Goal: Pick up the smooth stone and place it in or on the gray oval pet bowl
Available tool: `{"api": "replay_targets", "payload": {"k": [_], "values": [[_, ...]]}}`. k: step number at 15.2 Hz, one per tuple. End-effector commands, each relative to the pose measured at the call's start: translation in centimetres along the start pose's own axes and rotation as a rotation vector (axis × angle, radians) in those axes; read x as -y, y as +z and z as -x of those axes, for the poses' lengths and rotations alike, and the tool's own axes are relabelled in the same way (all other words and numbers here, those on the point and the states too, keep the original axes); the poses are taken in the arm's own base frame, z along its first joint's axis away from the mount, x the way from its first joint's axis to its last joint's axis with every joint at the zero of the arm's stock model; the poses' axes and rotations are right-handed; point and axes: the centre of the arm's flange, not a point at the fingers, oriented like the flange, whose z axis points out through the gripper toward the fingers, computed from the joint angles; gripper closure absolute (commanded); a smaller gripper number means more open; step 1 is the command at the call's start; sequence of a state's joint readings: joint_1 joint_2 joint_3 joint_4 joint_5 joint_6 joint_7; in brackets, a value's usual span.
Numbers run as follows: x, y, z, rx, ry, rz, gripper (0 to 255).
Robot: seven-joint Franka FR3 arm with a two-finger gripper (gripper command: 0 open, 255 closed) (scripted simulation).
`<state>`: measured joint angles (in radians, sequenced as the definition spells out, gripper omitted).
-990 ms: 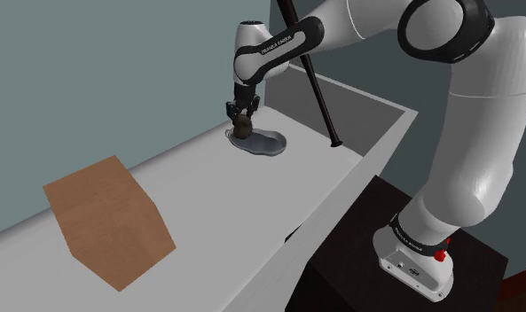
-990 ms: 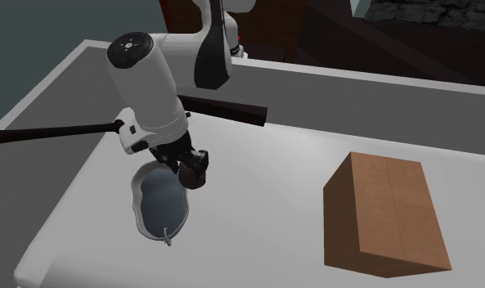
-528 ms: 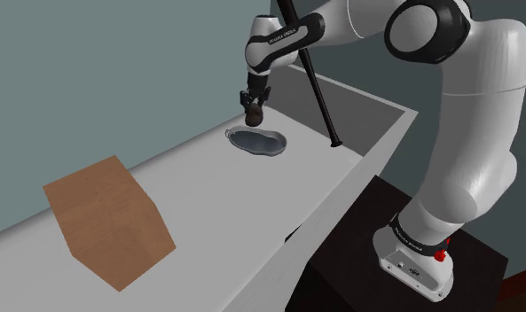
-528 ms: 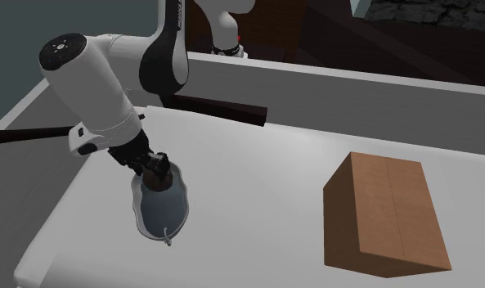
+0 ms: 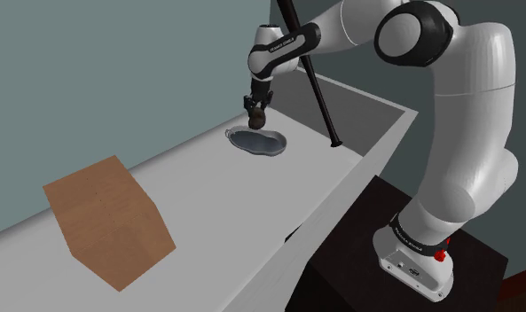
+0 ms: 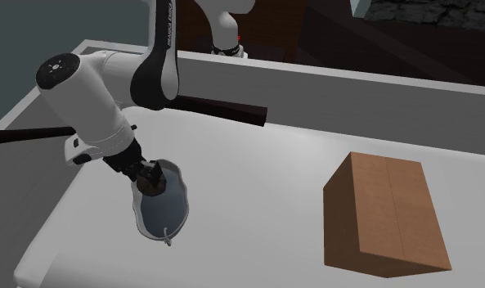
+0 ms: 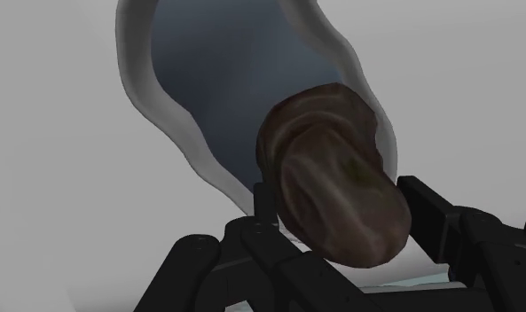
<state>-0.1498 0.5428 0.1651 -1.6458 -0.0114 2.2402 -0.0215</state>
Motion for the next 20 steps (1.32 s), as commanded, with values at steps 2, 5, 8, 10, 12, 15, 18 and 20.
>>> {"api": "replay_targets", "payload": {"k": [2, 5, 8, 10, 12, 15, 18, 20], "values": [[-0.1, 1.4, 0.1, -0.001, 0.0, 0.0, 255], [-0.2, 3.0, 0.2, -0.001, 0.0, 0.0, 255], [-0.3, 4.6, 0.3, -0.001, 0.0, 0.0, 255], [-0.4, 5.2, 0.3, -0.001, 0.0, 0.0, 255], [-0.4, 5.2, 0.3, -0.001, 0.0, 0.0, 255], [-0.4, 5.2, 0.3, -0.001, 0.0, 0.0, 255], [-0.4, 5.2, 0.3, -0.001, 0.0, 0.0, 0], [-0.4, 5.2, 0.3, -0.001, 0.0, 0.0, 0]]}}
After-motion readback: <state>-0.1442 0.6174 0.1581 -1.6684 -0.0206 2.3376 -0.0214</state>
